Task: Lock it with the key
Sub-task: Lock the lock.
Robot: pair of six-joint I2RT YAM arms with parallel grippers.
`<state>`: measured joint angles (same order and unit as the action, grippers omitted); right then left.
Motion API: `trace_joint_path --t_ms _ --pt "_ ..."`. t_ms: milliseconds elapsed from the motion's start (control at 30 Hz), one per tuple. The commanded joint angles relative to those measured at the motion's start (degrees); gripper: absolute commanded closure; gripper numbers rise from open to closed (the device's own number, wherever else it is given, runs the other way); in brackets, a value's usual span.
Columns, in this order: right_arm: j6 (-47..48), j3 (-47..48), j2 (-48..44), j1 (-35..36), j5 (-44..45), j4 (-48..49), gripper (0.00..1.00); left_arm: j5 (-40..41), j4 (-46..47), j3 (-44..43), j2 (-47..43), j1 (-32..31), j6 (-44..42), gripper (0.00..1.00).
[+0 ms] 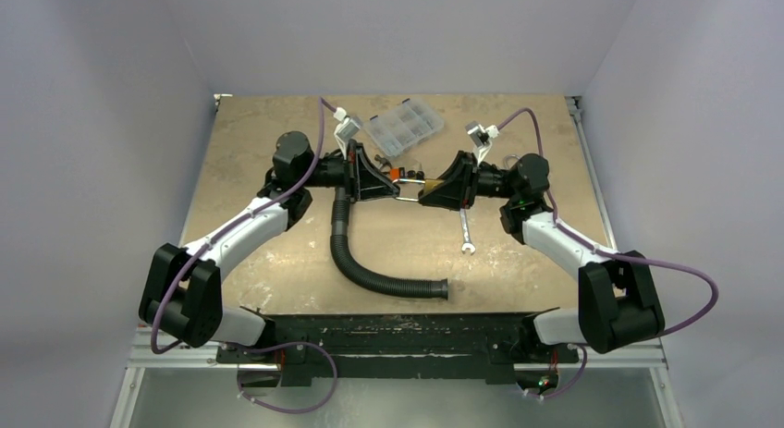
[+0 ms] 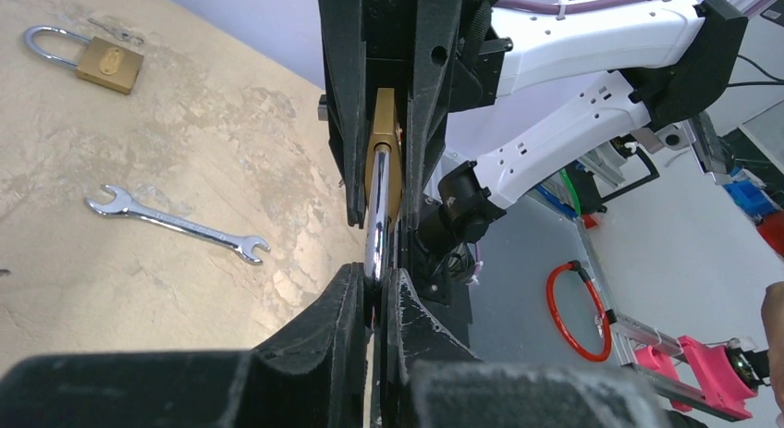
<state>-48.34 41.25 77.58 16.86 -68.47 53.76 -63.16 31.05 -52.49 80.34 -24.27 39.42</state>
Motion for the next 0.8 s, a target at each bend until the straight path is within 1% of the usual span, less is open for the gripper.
trace_joint_path --t_ms 0,100,133,167,300,333,467,567,700,767 --pt "-0.3 0.7 -3.0 -1.1 0.0 4.7 1.00 2.5 2.8 -0.4 -2.5 2.3 0.4 1.00" --pt "-0.8 0.3 -3.1 -1.4 0.0 5.0 1.00 2.6 4.5 -0.5 -2.4 2.6 1.8 1.00" --pt "-1.1 0.3 -3.1 -1.4 -0.1 5.2 0.90 2.5 5.2 -0.6 -2.3 2.6 2.4 1.00" --pt "-1.3 0.4 -3.1 -1.4 -0.3 5.4 0.73 2.4 6.1 -0.6 -2.2 2.6 2.9 1.00" --pt "-1.7 0.5 -3.4 -2.2 -0.8 5.3 0.49 1.8 6.9 -0.9 -2.2 2.7 3.7 1.00" --pt "-1.7 0.6 -3.4 -2.6 -1.2 5.1 0.46 1.7 6.9 -0.9 -2.2 2.7 3.7 1.00" --pt "-1.5 0.9 -3.6 -5.6 -2.8 4.5 0.38 0.7 6.4 -1.0 -2.5 2.9 3.9 1.00" --pt "0.6 0.6 -4.0 -7.6 -3.9 2.4 0.34 0.0 5.8 -1.0 -2.9 3.1 3.5 1.00" --pt "2.8 0.6 -4.6 -9.8 -5.3 -0.2 0.34 -0.3 5.7 -1.0 -2.8 3.2 3.5 1.00" --pt "3.7 0.7 -5.1 -10.5 -6.1 -1.4 0.35 -0.4 5.7 -0.9 -2.7 3.2 3.4 1.00"
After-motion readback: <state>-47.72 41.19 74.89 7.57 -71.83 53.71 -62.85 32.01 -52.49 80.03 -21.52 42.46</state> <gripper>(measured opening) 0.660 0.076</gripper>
